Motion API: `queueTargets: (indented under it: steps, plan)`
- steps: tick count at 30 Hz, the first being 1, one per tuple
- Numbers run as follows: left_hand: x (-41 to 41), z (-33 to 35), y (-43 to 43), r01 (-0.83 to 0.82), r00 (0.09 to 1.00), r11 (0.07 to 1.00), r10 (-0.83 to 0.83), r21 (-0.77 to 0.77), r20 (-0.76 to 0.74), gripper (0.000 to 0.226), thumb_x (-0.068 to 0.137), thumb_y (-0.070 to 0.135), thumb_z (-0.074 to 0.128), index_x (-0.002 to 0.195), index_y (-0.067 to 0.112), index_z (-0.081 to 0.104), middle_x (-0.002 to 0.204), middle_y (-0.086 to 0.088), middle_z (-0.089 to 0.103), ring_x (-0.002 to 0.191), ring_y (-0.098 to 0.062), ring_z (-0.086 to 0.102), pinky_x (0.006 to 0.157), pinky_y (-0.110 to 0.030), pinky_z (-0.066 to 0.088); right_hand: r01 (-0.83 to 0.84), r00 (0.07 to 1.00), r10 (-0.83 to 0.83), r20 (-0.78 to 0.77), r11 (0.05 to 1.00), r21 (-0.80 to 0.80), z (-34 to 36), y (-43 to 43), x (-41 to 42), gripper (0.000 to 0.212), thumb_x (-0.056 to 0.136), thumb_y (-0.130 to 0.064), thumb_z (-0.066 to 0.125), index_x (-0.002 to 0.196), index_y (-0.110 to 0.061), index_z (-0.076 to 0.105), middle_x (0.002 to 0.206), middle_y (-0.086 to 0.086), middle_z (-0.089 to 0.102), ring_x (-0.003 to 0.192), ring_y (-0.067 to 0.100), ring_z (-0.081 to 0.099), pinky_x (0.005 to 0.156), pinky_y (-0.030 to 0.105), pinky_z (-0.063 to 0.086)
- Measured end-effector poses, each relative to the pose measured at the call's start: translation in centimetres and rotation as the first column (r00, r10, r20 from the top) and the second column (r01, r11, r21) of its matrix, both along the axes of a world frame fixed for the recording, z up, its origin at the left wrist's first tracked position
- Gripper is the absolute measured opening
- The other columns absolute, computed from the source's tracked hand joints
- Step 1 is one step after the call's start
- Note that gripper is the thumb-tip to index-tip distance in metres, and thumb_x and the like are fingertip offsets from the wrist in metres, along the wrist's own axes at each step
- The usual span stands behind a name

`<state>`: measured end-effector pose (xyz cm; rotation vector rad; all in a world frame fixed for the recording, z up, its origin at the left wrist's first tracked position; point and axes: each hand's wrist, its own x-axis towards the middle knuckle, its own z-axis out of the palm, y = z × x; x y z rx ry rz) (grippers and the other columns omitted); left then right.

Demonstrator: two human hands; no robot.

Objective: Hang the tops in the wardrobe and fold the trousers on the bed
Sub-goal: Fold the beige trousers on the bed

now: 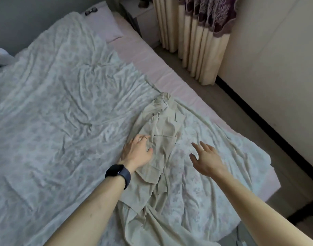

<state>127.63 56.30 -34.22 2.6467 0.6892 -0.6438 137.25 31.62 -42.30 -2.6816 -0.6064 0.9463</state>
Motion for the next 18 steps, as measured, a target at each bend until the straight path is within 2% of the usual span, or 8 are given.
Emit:
queueTargets:
  steps: [5,9,10,12,13,15,17,18]
  plan:
    - [7.3,-7.2,1.7,-0.161,0.986,0.987,0.161,0.009,-0.032,0.069,0.096,0.045,0.053,0.156,0.026,0.023,0.161,-0.005,0.021,0.142,-0.033,0.034,0.112,-0.042,0.036,-0.142,0.984,0.127,-0.127,0.982,-0.121,-7.9,2.4,4.5,0.063,0.105,-0.049,0.03,0.16,-0.036,0.003,0.167,0.001,-0.021,0.152,0.028,-0.023,0.121,0.062,0.001]
    - [12.0,-11.9,3.0,-0.247,0.968,0.969,0.247,0.005,0.041,0.086,0.093,0.046,0.061,0.16,0.024,0.011,0.165,-0.012,0.012,0.15,-0.035,0.021,0.12,-0.046,0.025,-0.269,0.944,0.23,-0.239,0.951,-0.149,-13.5,2.2,5.7,0.064,0.104,-0.052,0.026,0.158,-0.035,-0.003,0.164,-0.001,-0.029,0.151,0.027,-0.027,0.116,0.071,-0.002]
    - [12.8,-12.4,3.5,-0.252,0.967,0.968,0.252,0.0,0.047,0.091,0.092,0.048,0.062,0.16,0.023,0.007,0.165,-0.012,0.015,0.15,-0.034,0.021,0.12,-0.046,0.026,-0.287,0.937,0.246,-0.248,0.946,-0.148,-14.0,2.3,6.0,0.066,0.104,-0.053,0.025,0.158,-0.036,-0.006,0.163,-0.001,-0.031,0.15,0.026,-0.029,0.115,0.07,-0.004]
    - [14.2,-14.1,4.3,-0.288,0.957,0.957,0.288,-0.033,0.015,0.096,0.09,0.051,0.064,0.16,0.023,0.005,0.158,-0.012,0.034,0.141,-0.034,0.039,0.114,-0.047,0.037,-0.301,0.92,0.245,-0.307,0.942,-0.149,-15.6,2.5,6.6,0.067,0.104,-0.055,0.026,0.158,-0.038,-0.009,0.162,-0.003,-0.034,0.15,0.024,-0.031,0.115,0.07,-0.004]
    - [14.3,-14.5,4.3,-0.322,0.947,0.945,0.322,-0.051,0.001,0.092,0.089,0.052,0.064,0.159,0.024,0.01,0.151,-0.011,0.046,0.132,-0.036,0.05,0.107,-0.047,0.044,-0.31,0.91,0.249,-0.332,0.939,-0.147,-16.1,2.5,6.7,0.067,0.103,-0.056,0.026,0.158,-0.039,-0.01,0.162,-0.004,-0.034,0.149,0.023,-0.032,0.116,0.07,-0.003]
    - [13.5,-15.0,3.0,-0.323,0.946,0.945,0.324,-0.049,0.014,0.069,0.093,0.05,0.061,0.151,0.025,0.033,0.135,-0.009,0.06,0.118,-0.037,0.06,0.092,-0.044,0.053,-0.313,0.901,0.244,-0.358,0.938,-0.148,-16.7,2.4,6.7,0.068,0.103,-0.057,0.024,0.158,-0.04,-0.012,0.161,-0.005,-0.036,0.148,0.022,-0.034,0.117,0.069,-0.004]
    - [11.9,-14.8,0.0,-0.253,0.964,0.967,0.254,-0.029,0.074,0.048,0.096,0.042,0.059,0.142,0.03,0.048,0.128,-0.007,0.065,0.112,-0.036,0.062,0.084,-0.042,0.054,-0.289,0.912,0.229,-0.341,0.947,-0.138,-17.0,2.2,6.6,0.067,0.103,-0.059,0.022,0.157,-0.04,-0.013,0.16,-0.006,-0.037,0.148,0.022,-0.034,0.116,0.069,-0.006]
    - [10.9,-14.4,-1.7,-0.221,0.968,0.974,0.226,-0.055,0.109,0.045,0.095,0.038,0.06,0.139,0.033,0.051,0.128,-0.005,0.064,0.112,-0.035,0.061,0.084,-0.043,0.054,-0.27,0.917,0.216,-0.334,0.954,-0.126,-17.1,2.2,6.4,0.067,0.102,-0.059,0.022,0.158,-0.04,-0.011,0.161,-0.005,-0.036,0.148,0.022,-0.034,0.116,0.07,-0.007]
